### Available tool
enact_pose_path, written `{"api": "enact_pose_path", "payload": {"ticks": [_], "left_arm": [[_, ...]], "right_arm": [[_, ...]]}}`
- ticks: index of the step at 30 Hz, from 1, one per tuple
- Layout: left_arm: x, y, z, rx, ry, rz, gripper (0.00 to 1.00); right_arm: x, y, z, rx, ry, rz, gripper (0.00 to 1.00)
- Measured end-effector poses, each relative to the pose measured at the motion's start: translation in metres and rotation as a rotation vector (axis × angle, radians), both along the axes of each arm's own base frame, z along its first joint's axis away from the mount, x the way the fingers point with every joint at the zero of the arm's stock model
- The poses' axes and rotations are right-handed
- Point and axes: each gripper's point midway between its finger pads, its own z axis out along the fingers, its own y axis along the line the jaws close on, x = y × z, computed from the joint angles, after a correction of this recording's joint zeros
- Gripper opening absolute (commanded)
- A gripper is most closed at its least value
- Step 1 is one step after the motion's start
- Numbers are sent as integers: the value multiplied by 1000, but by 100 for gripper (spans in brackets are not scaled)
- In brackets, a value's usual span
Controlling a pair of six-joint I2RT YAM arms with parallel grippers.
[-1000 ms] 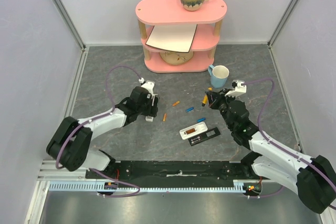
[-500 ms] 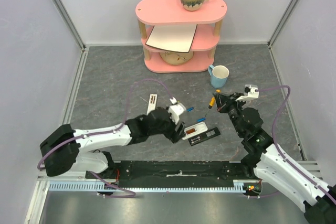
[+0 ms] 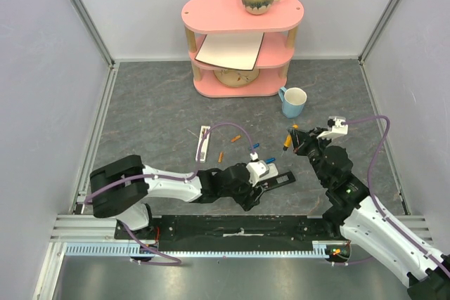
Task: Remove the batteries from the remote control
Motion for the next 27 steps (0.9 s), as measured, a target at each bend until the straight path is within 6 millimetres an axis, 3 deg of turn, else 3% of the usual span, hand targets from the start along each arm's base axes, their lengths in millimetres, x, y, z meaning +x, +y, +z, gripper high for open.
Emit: {"api": "enact_pose_path", "payload": {"ticks": [14, 19, 21, 27], "left_arm": [[29, -41, -4, -56, -121, 80, 75], [35, -46, -5, -53, -164, 97, 77], [38, -47, -5, -50, -177, 106, 83], [48, -40, -7, -11, -232, 137, 88]], "right_arm": [[-5, -12, 2, -22, -10, -33, 0], [-7, -14, 1, -29, -7, -36, 0], [-7, -14, 0, -32, -5, -36, 0], [-8, -14, -1, -35, -2, -36, 0]]}}
